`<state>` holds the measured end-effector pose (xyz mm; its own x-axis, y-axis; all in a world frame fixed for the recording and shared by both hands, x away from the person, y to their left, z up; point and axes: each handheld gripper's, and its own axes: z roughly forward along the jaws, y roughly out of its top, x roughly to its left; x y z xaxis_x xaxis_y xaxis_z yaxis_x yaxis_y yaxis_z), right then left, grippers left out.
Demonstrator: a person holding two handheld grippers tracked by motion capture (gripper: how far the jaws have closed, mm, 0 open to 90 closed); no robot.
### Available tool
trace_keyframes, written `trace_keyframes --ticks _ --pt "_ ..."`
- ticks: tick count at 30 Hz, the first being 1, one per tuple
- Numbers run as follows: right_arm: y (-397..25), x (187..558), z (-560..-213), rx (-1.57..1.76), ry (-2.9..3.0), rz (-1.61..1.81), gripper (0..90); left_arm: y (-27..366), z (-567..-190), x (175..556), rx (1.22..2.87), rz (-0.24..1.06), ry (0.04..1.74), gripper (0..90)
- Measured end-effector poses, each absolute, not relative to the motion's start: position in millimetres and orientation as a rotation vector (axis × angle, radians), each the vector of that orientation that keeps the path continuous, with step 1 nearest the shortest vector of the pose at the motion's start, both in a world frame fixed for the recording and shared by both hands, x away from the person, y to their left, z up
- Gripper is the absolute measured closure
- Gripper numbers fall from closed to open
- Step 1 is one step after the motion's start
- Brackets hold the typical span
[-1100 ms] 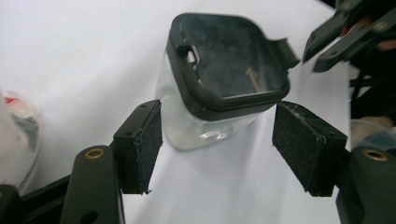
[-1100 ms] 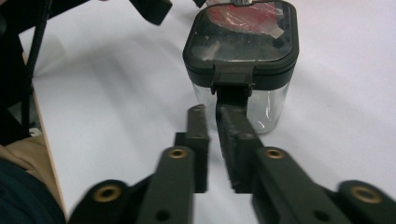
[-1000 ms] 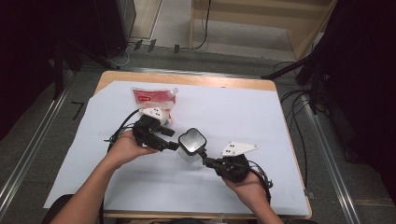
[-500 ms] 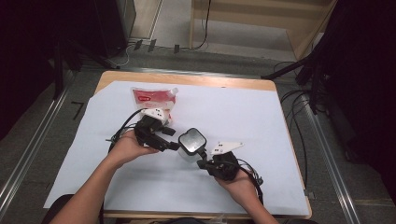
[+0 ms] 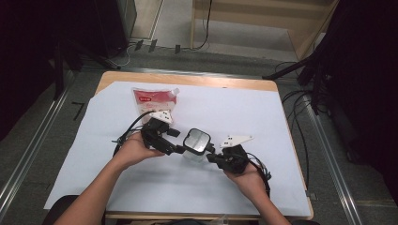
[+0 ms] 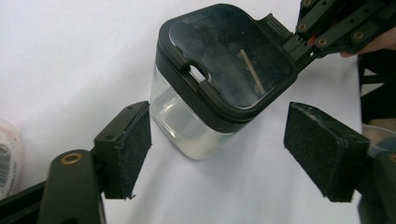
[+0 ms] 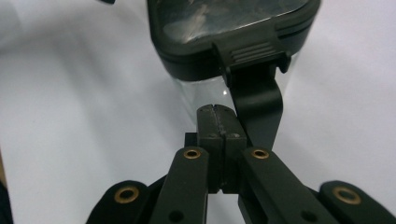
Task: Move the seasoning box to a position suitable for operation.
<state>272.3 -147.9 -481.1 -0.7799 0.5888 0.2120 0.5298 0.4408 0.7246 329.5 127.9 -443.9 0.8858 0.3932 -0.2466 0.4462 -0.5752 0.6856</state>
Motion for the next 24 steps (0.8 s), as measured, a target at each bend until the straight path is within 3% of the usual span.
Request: trace_keyframes --ticks 24 --pt "-180 296 -475 1.166 2.506 1.242 90.0 99 -453 333 2.274 -0.080 0.547 17.4"
